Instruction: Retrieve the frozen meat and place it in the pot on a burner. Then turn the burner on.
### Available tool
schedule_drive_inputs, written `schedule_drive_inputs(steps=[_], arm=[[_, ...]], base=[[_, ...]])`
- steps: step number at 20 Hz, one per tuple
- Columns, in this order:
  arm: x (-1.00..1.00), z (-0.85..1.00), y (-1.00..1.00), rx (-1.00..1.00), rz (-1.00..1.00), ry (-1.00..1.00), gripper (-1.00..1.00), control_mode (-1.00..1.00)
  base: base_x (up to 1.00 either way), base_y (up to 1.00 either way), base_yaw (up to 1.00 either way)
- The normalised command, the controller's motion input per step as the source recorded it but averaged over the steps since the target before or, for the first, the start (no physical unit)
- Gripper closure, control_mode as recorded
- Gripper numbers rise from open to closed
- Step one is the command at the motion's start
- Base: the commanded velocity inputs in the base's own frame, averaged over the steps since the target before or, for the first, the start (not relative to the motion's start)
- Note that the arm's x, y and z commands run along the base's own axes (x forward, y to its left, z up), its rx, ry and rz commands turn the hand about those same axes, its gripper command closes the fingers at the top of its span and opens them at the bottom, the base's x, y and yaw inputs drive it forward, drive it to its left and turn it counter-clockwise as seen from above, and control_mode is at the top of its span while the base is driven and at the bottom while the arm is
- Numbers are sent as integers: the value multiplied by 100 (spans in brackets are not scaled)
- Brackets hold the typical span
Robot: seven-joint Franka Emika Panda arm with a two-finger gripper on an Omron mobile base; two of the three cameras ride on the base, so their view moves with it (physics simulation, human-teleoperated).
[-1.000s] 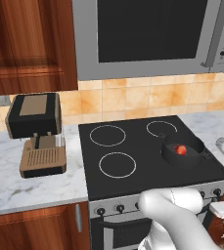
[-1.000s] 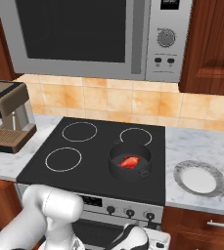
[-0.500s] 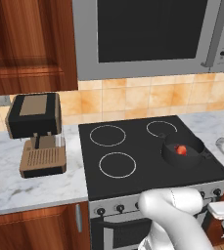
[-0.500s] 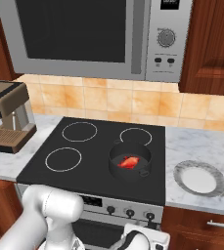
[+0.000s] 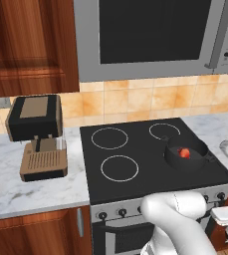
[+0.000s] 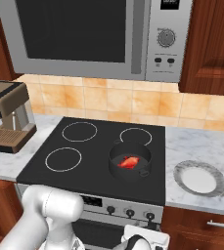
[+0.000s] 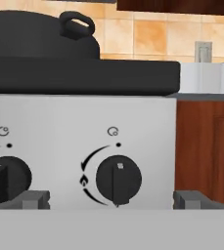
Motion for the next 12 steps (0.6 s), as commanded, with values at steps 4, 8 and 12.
schedule_drive_inputs(steps=[4, 8, 12], arm=[[7, 0, 0, 0, 0, 0, -100, -100], [15, 0, 0, 0, 0, 0, -100, -100], [14, 0, -1, 0, 0, 0, -100, -100]], base=[[0, 0, 0], [0, 0, 0], [0, 0, 0]])
